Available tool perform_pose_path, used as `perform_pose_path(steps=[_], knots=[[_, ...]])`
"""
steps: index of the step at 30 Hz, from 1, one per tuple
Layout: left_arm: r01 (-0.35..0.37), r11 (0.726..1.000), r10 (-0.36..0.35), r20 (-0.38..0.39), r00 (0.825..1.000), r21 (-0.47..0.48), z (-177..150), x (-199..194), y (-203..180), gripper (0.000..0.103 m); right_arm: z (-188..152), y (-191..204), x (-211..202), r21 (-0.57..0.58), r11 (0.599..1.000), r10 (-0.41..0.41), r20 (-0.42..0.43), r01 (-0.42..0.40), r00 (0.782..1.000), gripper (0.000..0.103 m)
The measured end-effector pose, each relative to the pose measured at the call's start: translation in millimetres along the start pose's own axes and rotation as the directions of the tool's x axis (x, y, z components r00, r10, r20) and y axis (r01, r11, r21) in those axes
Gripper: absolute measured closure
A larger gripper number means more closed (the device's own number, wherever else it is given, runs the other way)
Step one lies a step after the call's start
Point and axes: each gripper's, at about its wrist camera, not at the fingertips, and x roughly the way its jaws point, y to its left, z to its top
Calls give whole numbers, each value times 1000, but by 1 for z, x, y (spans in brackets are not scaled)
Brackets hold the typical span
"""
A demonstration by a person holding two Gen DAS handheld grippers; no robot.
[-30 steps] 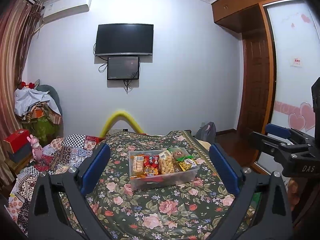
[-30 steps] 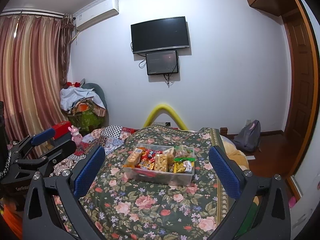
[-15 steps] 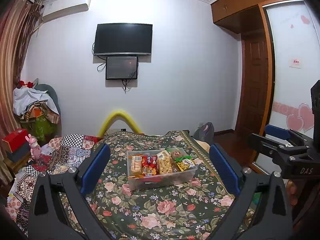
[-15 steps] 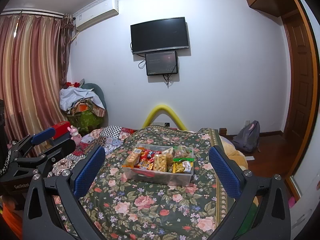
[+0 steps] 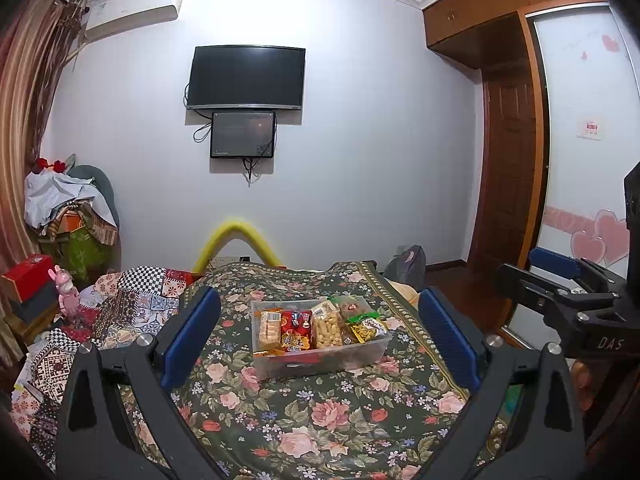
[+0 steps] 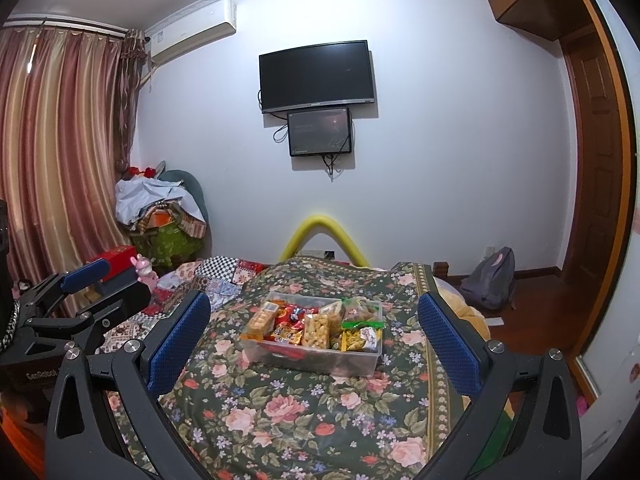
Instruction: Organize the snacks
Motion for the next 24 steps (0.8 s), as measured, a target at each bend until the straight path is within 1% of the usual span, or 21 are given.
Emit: perform_pose_path(steps=[5, 17, 24], knots=[[-5, 1000, 5, 6, 1000, 7, -1, 0, -2, 2, -1, 1, -1, -3, 1000, -7, 11, 7, 1000, 0], [6, 1000, -6, -7, 1000, -8, -1, 3, -1, 2, -1, 3, 0, -5, 1000, -9, 11, 9, 1000, 0], [26, 1000, -26, -24, 999, 2, -3, 5, -3, 2, -4, 2, 0, -6, 1000, -12, 12, 12, 1000, 0]])
